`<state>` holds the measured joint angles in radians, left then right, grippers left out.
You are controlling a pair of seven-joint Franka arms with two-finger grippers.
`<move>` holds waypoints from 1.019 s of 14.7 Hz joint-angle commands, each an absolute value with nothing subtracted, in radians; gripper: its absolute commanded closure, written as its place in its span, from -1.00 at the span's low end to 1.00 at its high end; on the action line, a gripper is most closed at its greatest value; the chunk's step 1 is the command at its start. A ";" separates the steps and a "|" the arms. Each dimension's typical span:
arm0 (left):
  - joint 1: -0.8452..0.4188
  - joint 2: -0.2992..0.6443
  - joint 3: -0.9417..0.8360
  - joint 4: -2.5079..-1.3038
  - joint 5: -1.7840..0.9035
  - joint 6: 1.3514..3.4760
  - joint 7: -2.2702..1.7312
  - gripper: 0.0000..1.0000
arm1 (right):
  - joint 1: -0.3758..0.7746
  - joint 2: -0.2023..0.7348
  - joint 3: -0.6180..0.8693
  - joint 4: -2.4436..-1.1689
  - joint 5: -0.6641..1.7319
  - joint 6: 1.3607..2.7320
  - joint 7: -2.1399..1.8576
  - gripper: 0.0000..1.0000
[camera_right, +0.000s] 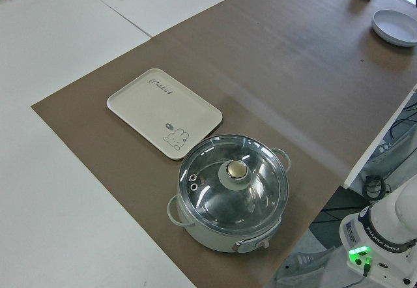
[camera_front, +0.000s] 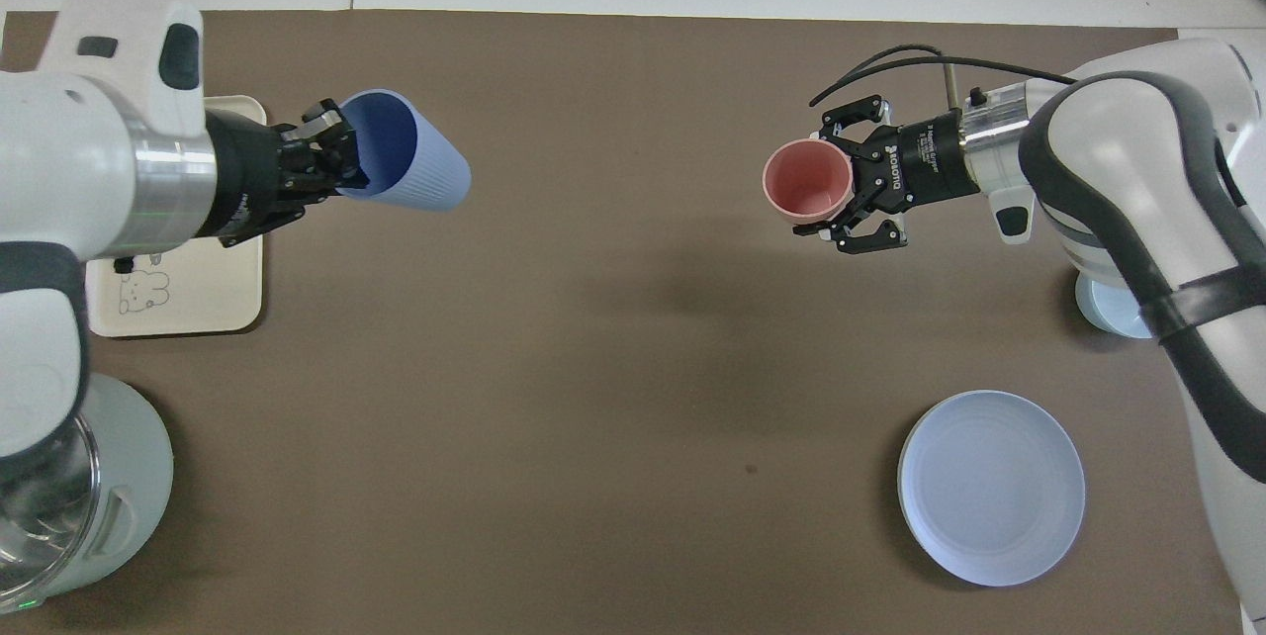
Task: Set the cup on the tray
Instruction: 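Lower the blue cup onto the tray while the right gripper withdraws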
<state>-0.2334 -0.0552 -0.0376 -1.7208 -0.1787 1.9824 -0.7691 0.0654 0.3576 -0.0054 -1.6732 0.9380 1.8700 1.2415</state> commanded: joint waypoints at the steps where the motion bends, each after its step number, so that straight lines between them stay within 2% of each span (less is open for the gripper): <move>1: -0.071 -0.119 -0.052 -1.840 -0.181 1.985 -0.536 1.00 | 0.005 0.412 0.005 -1.666 1.012 1.859 1.214 1.00; 4: 0.102 -0.135 -0.052 -1.945 -0.189 2.057 -0.263 1.00 | -0.054 0.509 0.005 -1.616 1.020 1.825 1.135 1.00; 7: 0.222 -0.086 -0.051 -1.986 -0.218 2.153 -0.103 1.00 | -0.106 0.549 0.003 -1.611 1.005 1.821 1.108 1.00; 11: 0.311 0.038 -0.052 -2.022 -0.229 2.275 0.096 1.00 | -0.146 0.577 0.002 -1.620 0.993 1.819 1.017 1.00; 15: 0.301 0.070 -0.052 -2.109 -0.299 2.445 0.110 1.00 | -0.172 0.577 0.000 -1.623 0.956 1.828 0.980 1.00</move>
